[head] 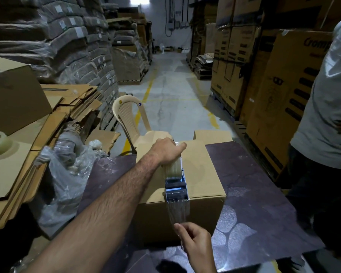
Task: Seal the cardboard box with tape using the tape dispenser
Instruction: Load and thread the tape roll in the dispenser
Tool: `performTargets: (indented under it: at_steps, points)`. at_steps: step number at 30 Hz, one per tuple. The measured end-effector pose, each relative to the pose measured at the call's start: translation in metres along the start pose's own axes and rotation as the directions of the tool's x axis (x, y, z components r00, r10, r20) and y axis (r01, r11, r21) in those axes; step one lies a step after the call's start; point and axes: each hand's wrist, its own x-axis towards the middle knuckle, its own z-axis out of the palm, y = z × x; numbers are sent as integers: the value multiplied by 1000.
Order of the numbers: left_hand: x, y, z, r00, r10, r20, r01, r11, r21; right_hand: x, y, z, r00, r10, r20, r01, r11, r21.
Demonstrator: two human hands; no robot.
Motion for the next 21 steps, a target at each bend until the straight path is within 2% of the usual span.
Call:
performTargets:
  at_steps: [4,9,12,16,19,21]
  points:
    - [-5,1,2,988,44,-145,-39,999,32,-8,1,1,998,25,-64,-17,992,126]
    - [-7,1,1,977,91,-192,-78,994,74,-20,4,2,986,108,-125,-63,946,316]
    - [-9,-1,0,975,94,-201,-81,994,72,-24,11,1,978,135,-157,-85,953,291]
    - [-13,1,1,956,143,-257,-133,989,56,-3,4,-4,979,65,-191,-27,980,197]
    - [-19,5,1,935,189,-300,-186,982,38,11,-6,-3,989,76,-126,-54,985,166]
    - [-25,6,-1,945,193,-263,-193,981,26,15,-12,-2,990,104,-98,-84,979,187]
